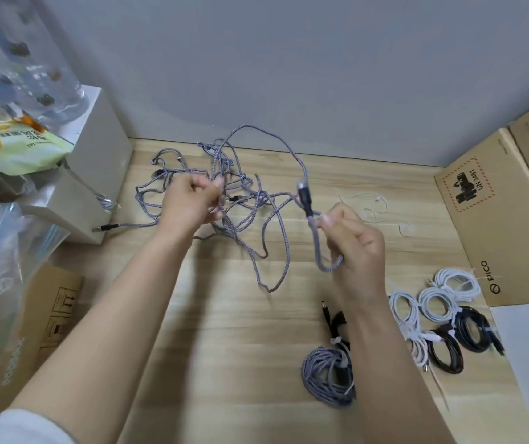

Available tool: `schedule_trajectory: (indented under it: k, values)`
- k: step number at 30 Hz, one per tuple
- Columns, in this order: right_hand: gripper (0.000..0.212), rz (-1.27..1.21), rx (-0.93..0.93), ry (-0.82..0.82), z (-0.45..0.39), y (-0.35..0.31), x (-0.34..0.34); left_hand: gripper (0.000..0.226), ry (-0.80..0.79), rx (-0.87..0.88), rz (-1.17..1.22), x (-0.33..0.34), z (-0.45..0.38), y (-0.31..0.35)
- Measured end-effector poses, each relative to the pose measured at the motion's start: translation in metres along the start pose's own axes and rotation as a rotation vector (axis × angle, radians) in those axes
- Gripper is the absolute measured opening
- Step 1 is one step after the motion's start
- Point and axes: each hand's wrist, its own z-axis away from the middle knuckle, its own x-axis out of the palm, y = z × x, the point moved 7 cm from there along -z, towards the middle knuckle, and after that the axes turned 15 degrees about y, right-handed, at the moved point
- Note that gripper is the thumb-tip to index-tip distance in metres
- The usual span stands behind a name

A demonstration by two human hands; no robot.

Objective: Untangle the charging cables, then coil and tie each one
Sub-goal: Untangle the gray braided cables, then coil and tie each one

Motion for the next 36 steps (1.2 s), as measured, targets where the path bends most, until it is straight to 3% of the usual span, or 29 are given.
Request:
schedule_trajectory:
  k: [2, 4, 6, 9, 10, 12, 16, 20, 24, 28, 31, 36]
  values:
    - [0.042, -0.088, -0.030, -0.043, 0.015, -0.009, 0.002, 0.035, 0.075, 0.048, -0.108, -0.010, 0.007, -0.010]
    - [0.036, -0.168, -0.076, -0.099, 0.028, -0.016, 0.004, 0.045, 0.109, 0.148, -0.440, -0.017, 0.021, -0.012]
    - [0.036, -0.166, -0.133, -0.146, 0.039, -0.021, 0.005, 0.059, 0.018, 0.103, -0.635, -0.019, 0.046, -0.016]
    - [0.036, -0.114, -0.160, -0.215, 0.053, -0.019, 0.007, 0.072, -0.418, -0.311, -0.312, 0.007, 0.100, -0.031]
    - [0.036, -0.112, -0.145, -0.265, 0.059, -0.019, 0.009, 0.067, -0.548, -0.420, -0.132, 0.017, 0.116, -0.030]
    - [0.037, -0.078, -0.100, -0.368, 0.072, -0.018, 0.013, 0.048, -0.638, -0.572, 0.185, 0.029, 0.130, -0.023]
    - [0.038, 0.019, 0.057, -0.261, 0.084, -0.011, 0.000, 0.015, -0.576, -0.694, 0.428, 0.032, 0.123, -0.012]
    - [0.047, -0.131, 0.224, -0.121, 0.092, -0.013, -0.021, 0.037, -0.487, -0.735, 0.538, 0.028, 0.113, -0.008]
    - [0.058, -0.294, 0.233, -0.141, 0.097, -0.038, -0.033, 0.037, -0.318, -0.803, 0.671, 0.016, 0.095, -0.013]
    - [0.047, -0.167, 0.240, -0.161, 0.104, -0.050, -0.033, 0.024, -0.225, -0.775, 0.672, 0.009, 0.088, -0.020]
    - [0.028, 0.139, 0.178, -0.128, 0.100, -0.041, -0.035, 0.026, -0.320, -0.586, 0.511, 0.009, 0.095, -0.013]
    - [0.049, 0.242, 0.072, -0.012, 0.087, -0.021, -0.028, 0.020, -0.490, -0.275, 0.246, 0.014, 0.131, 0.000]
